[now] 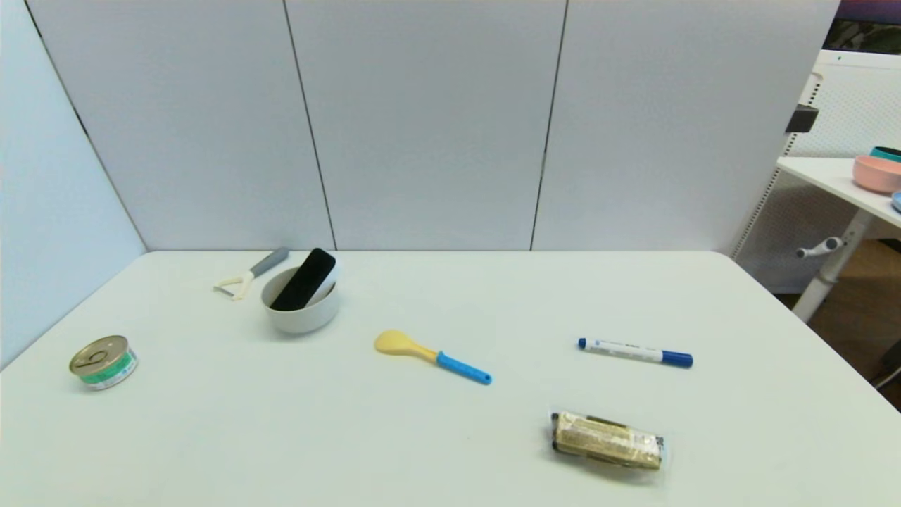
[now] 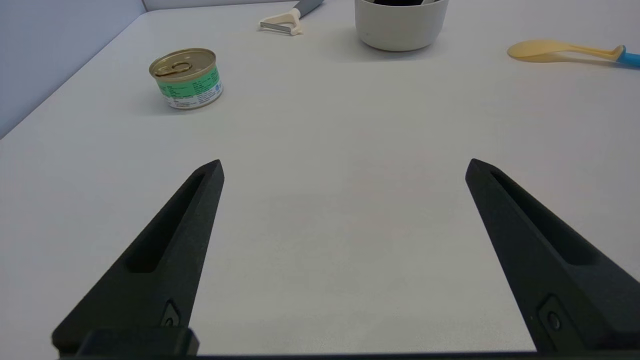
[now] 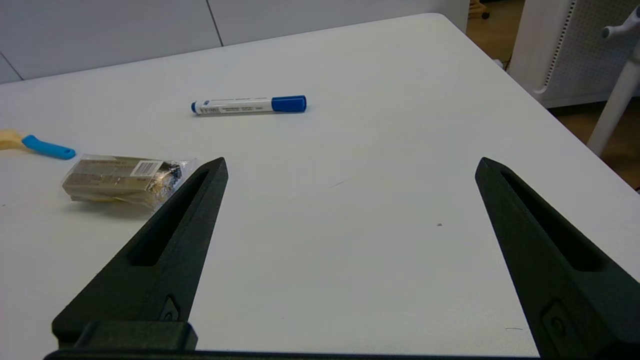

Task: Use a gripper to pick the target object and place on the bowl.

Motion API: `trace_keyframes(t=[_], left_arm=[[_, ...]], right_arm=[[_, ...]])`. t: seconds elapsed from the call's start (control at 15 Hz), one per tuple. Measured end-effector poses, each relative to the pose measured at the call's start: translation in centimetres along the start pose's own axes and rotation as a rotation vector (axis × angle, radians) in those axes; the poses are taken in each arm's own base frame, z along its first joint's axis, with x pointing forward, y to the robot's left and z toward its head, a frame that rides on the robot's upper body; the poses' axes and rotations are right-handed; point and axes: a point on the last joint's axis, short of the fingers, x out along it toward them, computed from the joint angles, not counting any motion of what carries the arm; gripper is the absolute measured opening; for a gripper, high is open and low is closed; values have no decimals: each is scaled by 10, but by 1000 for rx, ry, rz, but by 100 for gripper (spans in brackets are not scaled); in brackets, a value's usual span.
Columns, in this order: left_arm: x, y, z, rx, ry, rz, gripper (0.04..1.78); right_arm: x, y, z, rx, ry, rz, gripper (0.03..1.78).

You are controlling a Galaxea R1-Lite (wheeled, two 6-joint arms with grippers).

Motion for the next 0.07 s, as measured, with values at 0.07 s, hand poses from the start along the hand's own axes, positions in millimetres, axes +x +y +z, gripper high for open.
trace_keyframes(t=[0.07], left_arm=[[0, 0, 0, 0, 0, 0, 171]], right_arm=[[0, 0, 0, 0, 0, 0, 171]])
